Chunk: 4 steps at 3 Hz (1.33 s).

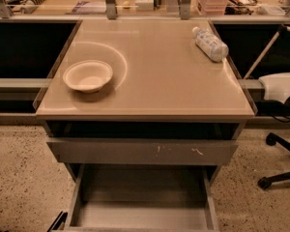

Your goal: Close middle drawer

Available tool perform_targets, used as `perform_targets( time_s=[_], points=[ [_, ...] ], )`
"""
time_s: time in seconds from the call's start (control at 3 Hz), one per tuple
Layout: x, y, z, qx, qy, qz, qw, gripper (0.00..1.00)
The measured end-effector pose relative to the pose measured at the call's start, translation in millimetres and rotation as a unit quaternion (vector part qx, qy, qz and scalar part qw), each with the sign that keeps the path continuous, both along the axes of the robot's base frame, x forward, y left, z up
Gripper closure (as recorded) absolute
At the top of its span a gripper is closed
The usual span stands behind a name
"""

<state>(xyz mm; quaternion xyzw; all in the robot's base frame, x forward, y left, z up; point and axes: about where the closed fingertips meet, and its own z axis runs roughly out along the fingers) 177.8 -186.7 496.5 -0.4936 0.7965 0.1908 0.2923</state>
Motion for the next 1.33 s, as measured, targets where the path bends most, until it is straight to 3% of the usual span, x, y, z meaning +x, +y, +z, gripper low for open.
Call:
perform_targets(
  time_s=[0.33,1.0,1.33],
  points=[
    [6,-6,-29,-0.012,0.006,-0.016,0.9998,0.00],
    [48,-14,-63,-0.039,0.034,-0.050,0.9974,0.00],
    [52,-27,-77,-0.041,0.067,-0.085,0.9933,0.00]
  ],
)
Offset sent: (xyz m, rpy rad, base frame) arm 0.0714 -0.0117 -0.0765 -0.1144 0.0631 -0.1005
